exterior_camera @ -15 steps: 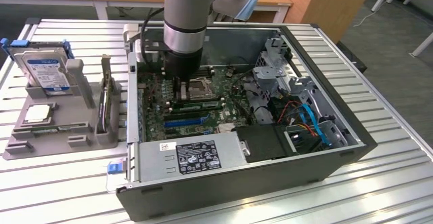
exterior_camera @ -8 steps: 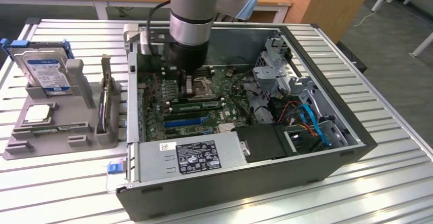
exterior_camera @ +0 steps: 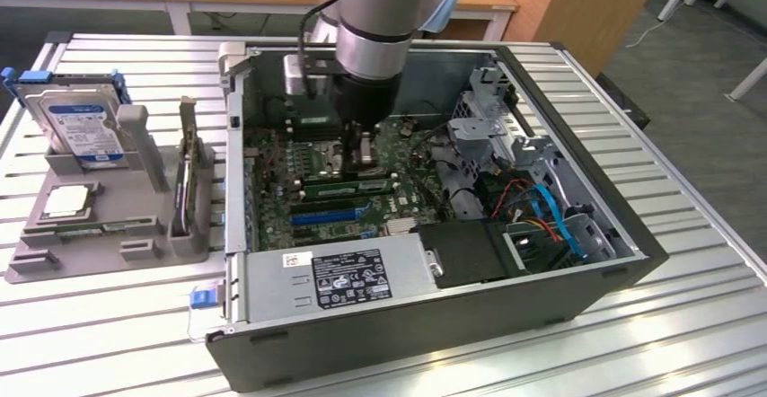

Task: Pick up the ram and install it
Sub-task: 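Press down the ram until it locks into place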

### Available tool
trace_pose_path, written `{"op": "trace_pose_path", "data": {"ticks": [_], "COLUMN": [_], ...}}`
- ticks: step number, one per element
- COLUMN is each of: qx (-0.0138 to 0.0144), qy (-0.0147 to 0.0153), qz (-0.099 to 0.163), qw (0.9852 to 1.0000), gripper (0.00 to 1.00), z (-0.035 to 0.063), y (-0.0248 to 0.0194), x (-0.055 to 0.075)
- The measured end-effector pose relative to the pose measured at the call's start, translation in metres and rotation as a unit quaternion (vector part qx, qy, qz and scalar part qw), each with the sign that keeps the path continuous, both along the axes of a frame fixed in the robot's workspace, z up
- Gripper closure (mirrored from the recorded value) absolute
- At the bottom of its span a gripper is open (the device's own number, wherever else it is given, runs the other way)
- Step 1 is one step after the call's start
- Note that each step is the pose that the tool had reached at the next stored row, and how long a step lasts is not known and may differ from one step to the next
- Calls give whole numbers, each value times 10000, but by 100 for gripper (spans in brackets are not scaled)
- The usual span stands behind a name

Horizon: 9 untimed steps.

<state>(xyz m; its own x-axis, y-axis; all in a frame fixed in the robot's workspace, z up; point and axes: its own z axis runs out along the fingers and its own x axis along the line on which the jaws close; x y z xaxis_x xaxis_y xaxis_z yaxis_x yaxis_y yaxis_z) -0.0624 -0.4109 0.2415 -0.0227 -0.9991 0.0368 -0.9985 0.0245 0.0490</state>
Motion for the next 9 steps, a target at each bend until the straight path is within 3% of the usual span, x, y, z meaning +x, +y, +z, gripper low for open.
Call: {"op": "trace_pose_path", "data": {"ticks": [9], "qx": [-1], "qy": [2], "qz": [14], "qw": [10000], "gripper": [89], "z": [1], "y": [0], "x": [410]}}
